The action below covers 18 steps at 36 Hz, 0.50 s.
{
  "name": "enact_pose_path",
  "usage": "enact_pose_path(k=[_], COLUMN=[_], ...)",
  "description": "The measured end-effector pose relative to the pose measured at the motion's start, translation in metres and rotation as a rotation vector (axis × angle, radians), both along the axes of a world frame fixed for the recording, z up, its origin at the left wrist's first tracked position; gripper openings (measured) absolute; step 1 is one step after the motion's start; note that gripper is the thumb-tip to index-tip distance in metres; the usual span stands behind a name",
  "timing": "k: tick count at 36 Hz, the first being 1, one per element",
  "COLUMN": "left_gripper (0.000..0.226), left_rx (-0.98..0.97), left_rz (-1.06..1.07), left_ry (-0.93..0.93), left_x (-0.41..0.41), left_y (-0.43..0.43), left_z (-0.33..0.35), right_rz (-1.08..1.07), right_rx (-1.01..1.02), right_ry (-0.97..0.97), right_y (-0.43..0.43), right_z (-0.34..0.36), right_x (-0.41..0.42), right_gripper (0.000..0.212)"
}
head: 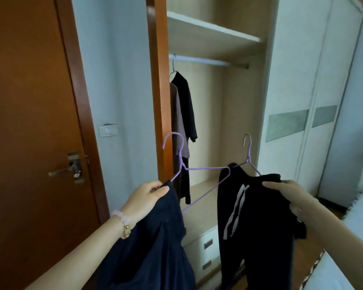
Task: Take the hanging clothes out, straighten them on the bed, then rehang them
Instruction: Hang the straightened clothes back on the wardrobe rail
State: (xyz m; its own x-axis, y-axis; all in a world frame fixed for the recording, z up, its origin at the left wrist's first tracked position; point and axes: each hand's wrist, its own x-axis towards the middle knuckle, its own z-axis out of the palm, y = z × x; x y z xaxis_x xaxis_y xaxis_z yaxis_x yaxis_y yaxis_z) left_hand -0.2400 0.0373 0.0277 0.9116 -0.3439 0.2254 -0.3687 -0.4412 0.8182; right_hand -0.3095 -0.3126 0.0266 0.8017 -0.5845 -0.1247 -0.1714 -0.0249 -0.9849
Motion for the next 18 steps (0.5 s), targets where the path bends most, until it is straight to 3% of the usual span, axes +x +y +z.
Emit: enact_pose_path(k=[7, 18], left_gripper=[0.038, 0.009], left_rx=[-0.027, -0.294], left_rz=[-0.147, -0.151], left_ry=[0.009, 0.226], left_x=[0.075, 0.224], left_y=[-0.067, -0.185], left_z=[0.009, 0.032], right_rz=[-0.078, -0.109], right_rx=[0.029, -0.032], right_ry=[-0.043, -0.018], right_y=[-0.040, -0.112], right_z=[0.005, 0.013], right_x=[0.027, 0.120], right_gripper=[0.009, 0.031])
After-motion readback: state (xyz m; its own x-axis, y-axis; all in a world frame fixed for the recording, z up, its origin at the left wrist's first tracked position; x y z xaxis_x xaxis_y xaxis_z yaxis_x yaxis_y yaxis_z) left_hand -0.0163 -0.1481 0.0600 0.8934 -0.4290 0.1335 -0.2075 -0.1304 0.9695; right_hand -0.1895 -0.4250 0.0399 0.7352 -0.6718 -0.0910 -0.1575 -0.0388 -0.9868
